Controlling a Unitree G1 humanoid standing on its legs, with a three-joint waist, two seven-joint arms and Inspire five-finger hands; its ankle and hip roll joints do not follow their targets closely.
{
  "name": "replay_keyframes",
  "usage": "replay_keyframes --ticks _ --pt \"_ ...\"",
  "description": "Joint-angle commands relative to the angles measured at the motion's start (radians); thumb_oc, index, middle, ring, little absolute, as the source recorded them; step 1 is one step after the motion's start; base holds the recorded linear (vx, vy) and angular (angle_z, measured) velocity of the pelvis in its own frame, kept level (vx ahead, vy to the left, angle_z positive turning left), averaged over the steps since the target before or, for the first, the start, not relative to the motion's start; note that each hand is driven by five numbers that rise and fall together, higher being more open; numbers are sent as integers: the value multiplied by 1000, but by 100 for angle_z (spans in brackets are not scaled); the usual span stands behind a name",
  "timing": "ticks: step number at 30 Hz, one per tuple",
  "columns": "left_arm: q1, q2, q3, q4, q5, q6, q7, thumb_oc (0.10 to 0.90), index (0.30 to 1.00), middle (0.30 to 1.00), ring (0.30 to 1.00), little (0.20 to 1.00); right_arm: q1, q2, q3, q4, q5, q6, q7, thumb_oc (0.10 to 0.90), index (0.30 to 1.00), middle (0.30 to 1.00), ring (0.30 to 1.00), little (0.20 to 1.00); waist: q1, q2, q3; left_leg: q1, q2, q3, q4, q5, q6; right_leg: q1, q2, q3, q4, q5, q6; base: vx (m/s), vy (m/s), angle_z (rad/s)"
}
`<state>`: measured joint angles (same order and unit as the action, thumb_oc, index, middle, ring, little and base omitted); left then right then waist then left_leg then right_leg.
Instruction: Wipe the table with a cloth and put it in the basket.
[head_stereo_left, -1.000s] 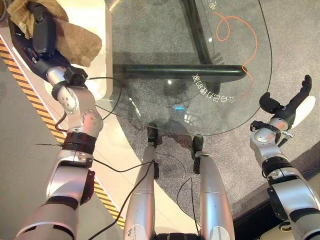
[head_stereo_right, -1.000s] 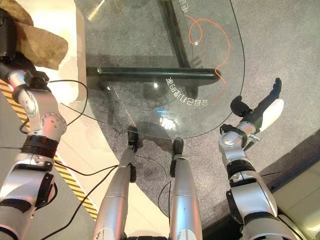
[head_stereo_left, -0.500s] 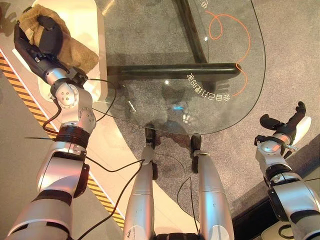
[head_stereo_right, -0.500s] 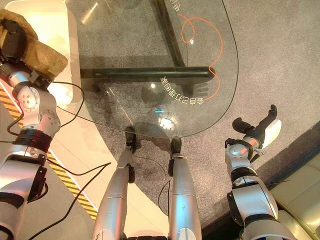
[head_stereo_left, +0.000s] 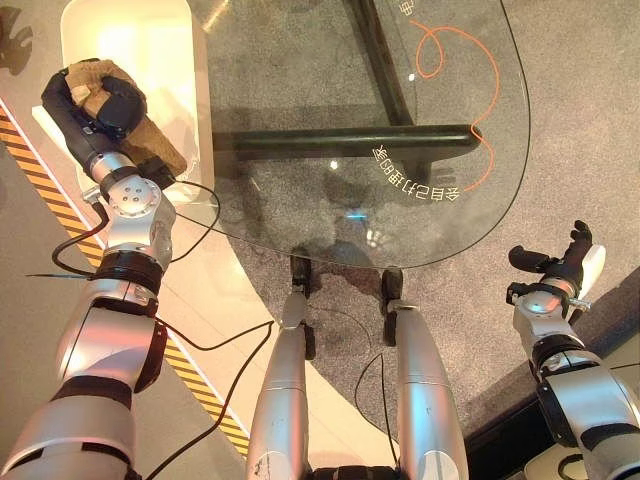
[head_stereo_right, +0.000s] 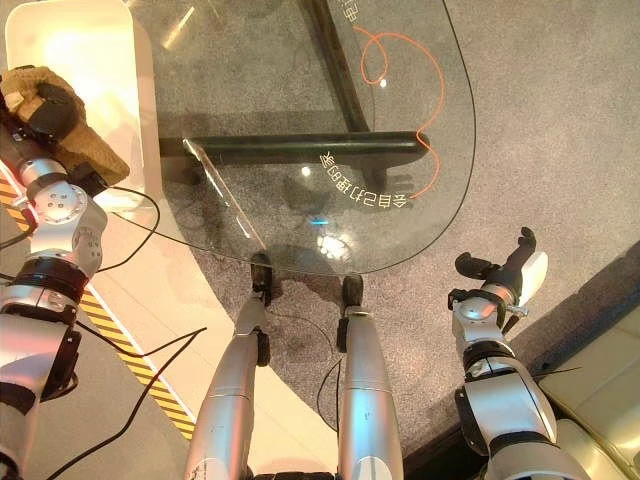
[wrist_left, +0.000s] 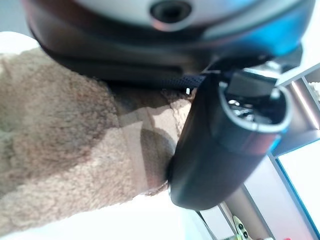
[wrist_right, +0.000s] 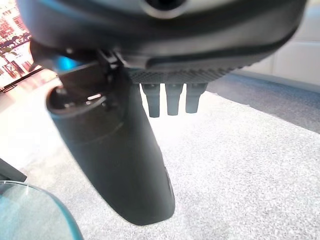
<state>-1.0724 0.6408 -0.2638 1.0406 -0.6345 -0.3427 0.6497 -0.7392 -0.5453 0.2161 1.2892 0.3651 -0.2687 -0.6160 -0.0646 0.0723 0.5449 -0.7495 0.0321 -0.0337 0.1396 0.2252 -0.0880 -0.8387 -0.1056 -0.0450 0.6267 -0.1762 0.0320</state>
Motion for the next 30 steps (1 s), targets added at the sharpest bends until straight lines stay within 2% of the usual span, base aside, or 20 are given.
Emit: replay_keyframes --ticks 1,13,30 --pt "-165 138 33 53 85 -50 96 100 300 300 300 200 2 -51 -2 27 20 -21 -30 800 900 900 900 900 -8 -15 -25 53 -64 87 169 -247 56 86 63 -23 -249 102 7 0 0 0" --pt "-186 147 8 105 151 42 129 100 300 300 300 200 -2 -55 3 29 21 -8 -18 800 900 900 900 900 -14 -23 -25 39 -65 82 171 -243 57 73 68 -17 -253 111 9 0 0 0" --pt "-196 159 -17 130 134 105 87 100 300 300 300 200 9 -51 -2 17 8 -12 -23 800 900 900 900 900 -17 -26 -25 23 -64 81 182 -240 61 57 70 -14 -244 118 11 0 0 0"
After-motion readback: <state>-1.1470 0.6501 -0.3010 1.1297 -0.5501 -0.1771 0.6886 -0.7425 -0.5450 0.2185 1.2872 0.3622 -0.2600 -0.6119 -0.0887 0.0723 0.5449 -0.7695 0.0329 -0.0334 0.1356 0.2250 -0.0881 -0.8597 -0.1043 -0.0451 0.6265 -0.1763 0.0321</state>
